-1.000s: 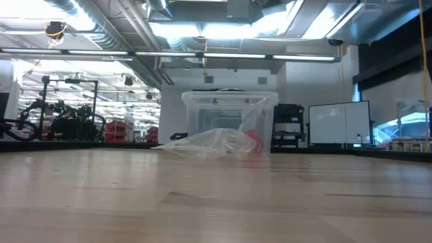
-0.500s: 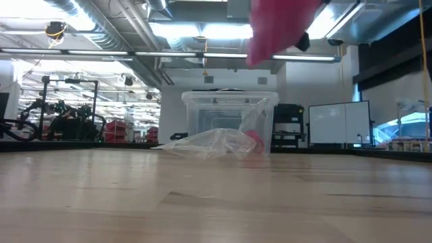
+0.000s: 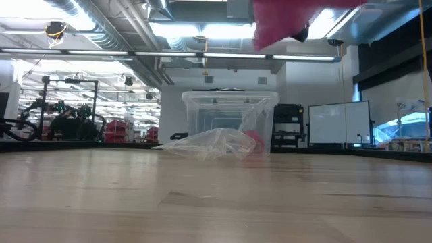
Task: Roll bandage
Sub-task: Roll the pink bandage
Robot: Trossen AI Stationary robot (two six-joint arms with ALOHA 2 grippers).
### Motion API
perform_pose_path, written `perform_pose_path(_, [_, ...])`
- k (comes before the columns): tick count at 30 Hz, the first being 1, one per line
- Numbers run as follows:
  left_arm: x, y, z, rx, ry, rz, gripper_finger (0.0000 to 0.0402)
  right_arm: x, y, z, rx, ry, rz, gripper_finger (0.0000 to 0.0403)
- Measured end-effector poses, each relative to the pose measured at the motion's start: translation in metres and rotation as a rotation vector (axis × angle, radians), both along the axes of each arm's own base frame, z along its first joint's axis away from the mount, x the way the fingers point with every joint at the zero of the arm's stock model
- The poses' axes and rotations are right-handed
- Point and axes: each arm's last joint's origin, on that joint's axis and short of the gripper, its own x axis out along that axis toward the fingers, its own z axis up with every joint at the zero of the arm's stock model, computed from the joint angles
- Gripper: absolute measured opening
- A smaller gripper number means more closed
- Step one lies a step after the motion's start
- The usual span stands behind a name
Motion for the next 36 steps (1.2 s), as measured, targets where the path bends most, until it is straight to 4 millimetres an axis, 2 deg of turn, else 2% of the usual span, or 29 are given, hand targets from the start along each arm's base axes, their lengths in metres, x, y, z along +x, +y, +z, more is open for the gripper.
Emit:
perform_pose_path(4, [0.007,0.003,-0.013,-0.193,0.013,-0.010,0.0021,0.001,-0.002,-0.007,-0.084,0.009,-0.065,0.0254])
perform_pose_path(9, [0.013,0.001,-0.027,-0.354,0.022,-0.028,0.0021,0.006,-0.001,-0.027,-0.103,0.083,-0.063,0.0255])
perform_pose_path(13, [0.014,-0.001,-0.033,-0.462,0.020,-0.001,0.0021,0.009,0.003,-0.038,-0.003,0.149,0.049,0.0255])
perform_pose_path(18, [0.014,-0.002,-0.033,-0.590,0.011,0.015,0.0021,0.005,0.009,-0.039,0.149,0.194,0.188,0.0255])
perform_pose_path(21, [0.014,-0.002,-0.035,-0.618,0.009,0.030,0.0021,0.006,0.008,-0.036,0.102,0.166,0.159,0.0255])
perform_pose_path(25, [0.016,0.000,-0.040,-0.618,0.017,0.040,0.0021,0.011,0.002,-0.033,-0.024,0.087,-0.035,0.0255])
perform_pose_path(26, [0.016,0.000,-0.041,-0.619,0.020,0.039,0.0021,0.012,0.003,-0.032,0.014,0.085,-0.016,0.0255])
perform_pose_path(28, [0.017,0.000,-0.041,-0.624,0.031,0.027,0.0021,0.013,0.005,-0.031,0.153,0.091,0.130,0.0255])
perform_pose_path(30, [0.016,-0.001,-0.041,-0.623,0.033,0.019,0.0021,0.013,0.006,-0.030,0.209,0.083,0.223,0.0255])
perform_pose_path(34, [0.016,-0.001,-0.041,-0.605,0.033,0.011,0.0021,0.014,-0.001,-0.031,0.086,0.074,0.001,0.0255])
perform_pose_path(36, [0.017,0.000,-0.041,-0.604,0.031,0.016,0.0021,0.014,-0.002,-0.031,0.067,0.079,0.000,0.0255])
